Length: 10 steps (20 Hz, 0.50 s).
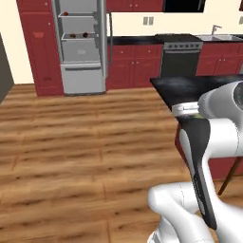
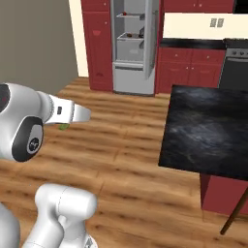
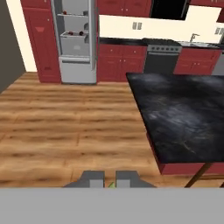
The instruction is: Gather the bell pepper and lemon wedge from the fridge and place them on a tray on the dining counter. Then gather the steak and chicken drumstick from the fridge and place them on the other tray.
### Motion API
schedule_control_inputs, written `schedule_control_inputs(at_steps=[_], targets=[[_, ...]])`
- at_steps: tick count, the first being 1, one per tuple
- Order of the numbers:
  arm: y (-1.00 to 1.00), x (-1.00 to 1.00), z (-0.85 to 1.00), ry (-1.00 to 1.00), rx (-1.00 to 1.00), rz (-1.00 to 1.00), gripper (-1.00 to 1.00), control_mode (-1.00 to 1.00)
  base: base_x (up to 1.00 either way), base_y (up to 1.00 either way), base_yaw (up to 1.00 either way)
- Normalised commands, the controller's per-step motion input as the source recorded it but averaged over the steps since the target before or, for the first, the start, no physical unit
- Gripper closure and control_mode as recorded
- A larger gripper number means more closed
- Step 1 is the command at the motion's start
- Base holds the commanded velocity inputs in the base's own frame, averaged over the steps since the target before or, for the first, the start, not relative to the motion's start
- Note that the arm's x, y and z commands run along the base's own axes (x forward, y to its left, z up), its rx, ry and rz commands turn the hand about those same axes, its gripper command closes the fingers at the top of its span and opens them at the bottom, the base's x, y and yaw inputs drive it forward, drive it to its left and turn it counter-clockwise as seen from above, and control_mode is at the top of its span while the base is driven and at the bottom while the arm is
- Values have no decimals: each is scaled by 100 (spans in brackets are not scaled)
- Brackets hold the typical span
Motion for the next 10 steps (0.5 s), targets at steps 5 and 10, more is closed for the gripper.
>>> schedule_control_inputs(at_steps=[5, 10], targets=[[0, 0, 0, 0, 0, 0, 100, 100, -19, -94, 3], [0, 0, 0, 0, 0, 0, 100, 100, -9, -84, 2]])
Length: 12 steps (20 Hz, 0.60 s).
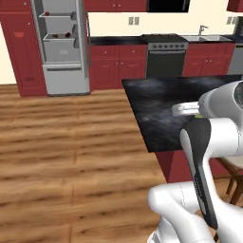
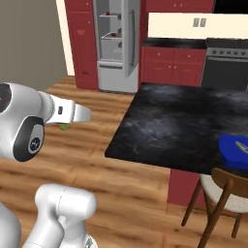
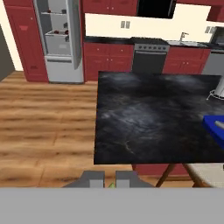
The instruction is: Gather the bell pepper and lemon wedge from the fridge and place them on a tray on the dining counter. Then gather the steak and chicken drumstick from the fridge and place them on the other tray.
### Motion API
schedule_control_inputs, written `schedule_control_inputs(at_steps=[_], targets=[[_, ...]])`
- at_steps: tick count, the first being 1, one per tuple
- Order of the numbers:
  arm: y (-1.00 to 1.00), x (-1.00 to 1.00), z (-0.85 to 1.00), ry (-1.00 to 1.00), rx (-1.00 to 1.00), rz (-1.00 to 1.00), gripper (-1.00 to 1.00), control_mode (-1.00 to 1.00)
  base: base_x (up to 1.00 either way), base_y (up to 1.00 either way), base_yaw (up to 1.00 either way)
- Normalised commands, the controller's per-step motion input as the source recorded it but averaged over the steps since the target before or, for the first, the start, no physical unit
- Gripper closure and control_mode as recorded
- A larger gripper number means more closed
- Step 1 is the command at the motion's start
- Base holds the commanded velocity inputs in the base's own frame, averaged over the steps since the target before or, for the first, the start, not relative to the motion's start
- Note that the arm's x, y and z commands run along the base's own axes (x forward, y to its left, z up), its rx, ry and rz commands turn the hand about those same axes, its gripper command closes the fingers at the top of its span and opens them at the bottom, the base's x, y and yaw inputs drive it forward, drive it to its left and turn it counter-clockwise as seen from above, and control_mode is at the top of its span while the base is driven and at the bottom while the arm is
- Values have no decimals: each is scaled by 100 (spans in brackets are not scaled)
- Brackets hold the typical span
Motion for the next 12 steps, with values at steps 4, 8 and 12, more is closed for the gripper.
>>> schedule_control_inputs(at_steps=[4, 8, 12], targets=[[0, 0, 0, 0, 0, 0, 100, 100, -6, -81, 1], [0, 0, 0, 0, 0, 0, 100, 100, -7, -81, 1], [0, 0, 0, 0, 0, 0, 100, 100, -11, -88, 1]])
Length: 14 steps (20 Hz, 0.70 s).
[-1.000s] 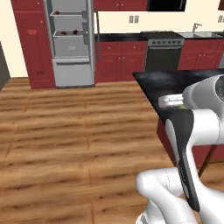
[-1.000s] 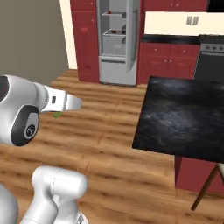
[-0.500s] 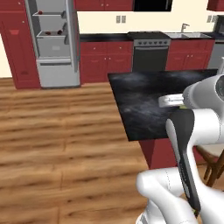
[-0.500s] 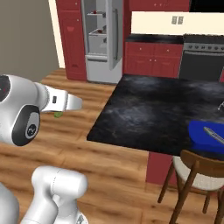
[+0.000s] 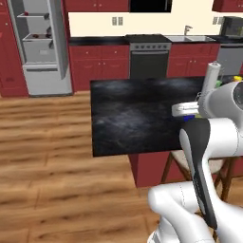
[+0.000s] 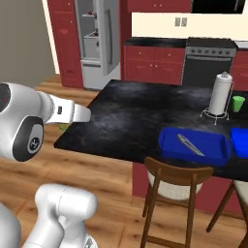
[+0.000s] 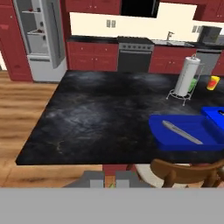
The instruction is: Gather the bell pepper and lemon wedge from the fridge and place them on a tray on the dining counter. Then gather the steak and chicken drumstick from the fridge and place them on the other tray.
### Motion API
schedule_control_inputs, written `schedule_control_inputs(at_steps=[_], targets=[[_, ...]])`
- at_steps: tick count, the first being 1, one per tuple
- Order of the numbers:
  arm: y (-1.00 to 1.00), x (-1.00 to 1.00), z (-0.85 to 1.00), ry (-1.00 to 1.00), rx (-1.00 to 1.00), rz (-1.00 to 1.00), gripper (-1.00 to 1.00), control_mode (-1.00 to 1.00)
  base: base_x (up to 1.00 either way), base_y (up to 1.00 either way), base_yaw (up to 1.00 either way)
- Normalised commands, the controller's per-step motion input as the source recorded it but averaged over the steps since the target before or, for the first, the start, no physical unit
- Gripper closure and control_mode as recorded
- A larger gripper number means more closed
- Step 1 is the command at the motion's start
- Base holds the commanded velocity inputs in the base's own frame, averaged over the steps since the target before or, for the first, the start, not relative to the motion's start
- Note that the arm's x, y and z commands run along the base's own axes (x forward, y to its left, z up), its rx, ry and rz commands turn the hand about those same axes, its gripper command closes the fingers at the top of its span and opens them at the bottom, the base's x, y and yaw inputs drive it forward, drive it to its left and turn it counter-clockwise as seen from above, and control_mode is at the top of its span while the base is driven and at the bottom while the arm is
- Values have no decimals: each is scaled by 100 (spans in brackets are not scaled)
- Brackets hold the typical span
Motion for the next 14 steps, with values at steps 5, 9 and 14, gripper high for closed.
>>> schedule_control_inputs(at_steps=[5, 9, 14], targets=[[0, 0, 0, 0, 0, 0, 100, 100, -8, -88, 2], [0, 0, 0, 0, 0, 0, 100, 100, -8, -85, 2], [0, 0, 0, 0, 0, 0, 100, 100, -1, -81, 1]])
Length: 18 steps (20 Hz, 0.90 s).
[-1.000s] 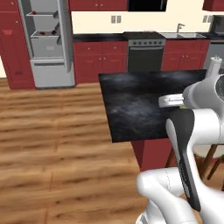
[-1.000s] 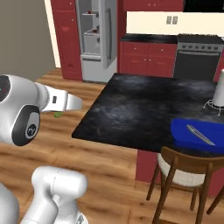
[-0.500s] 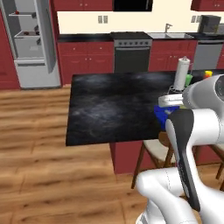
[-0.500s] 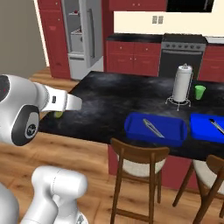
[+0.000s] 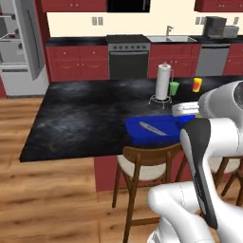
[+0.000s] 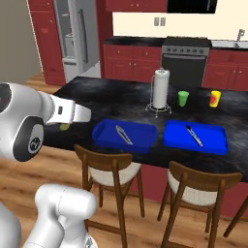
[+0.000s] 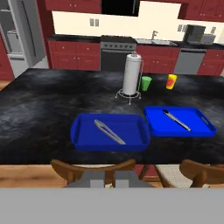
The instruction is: Gather the bell pepper and lemon wedge from the fridge and place them on a tray on the dining counter. Then gather the steak and chicken drumstick from the fridge and place them on the other tray.
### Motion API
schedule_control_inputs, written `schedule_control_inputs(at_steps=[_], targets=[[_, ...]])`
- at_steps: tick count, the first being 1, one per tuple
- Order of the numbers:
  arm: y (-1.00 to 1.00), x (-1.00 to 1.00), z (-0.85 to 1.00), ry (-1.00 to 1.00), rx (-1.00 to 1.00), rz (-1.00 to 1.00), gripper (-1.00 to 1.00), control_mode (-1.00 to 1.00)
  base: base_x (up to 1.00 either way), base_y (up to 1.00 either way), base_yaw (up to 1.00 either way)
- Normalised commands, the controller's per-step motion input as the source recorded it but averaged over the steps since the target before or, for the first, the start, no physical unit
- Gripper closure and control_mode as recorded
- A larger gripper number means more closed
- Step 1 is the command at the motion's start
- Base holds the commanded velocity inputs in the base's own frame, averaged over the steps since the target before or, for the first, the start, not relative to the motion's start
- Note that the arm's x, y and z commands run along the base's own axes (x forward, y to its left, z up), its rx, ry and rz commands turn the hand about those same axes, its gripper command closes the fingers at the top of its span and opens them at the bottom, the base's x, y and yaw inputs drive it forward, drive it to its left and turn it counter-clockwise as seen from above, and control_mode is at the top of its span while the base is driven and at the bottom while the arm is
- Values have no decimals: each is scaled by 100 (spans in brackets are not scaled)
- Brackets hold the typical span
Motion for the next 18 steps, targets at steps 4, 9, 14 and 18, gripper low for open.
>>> schedule_control_inputs(at_steps=[4, 9, 14, 18], targets=[[0, 0, 0, 0, 0, 0, 100, 100, 9, -69, 1], [0, 0, 0, 0, 0, 0, 100, 100, 41, -41, 0], [0, 0, 0, 0, 0, 0, 100, 100, 66, -8, 0], [0, 0, 0, 0, 0, 0, 100, 100, 74, -11, 0]])
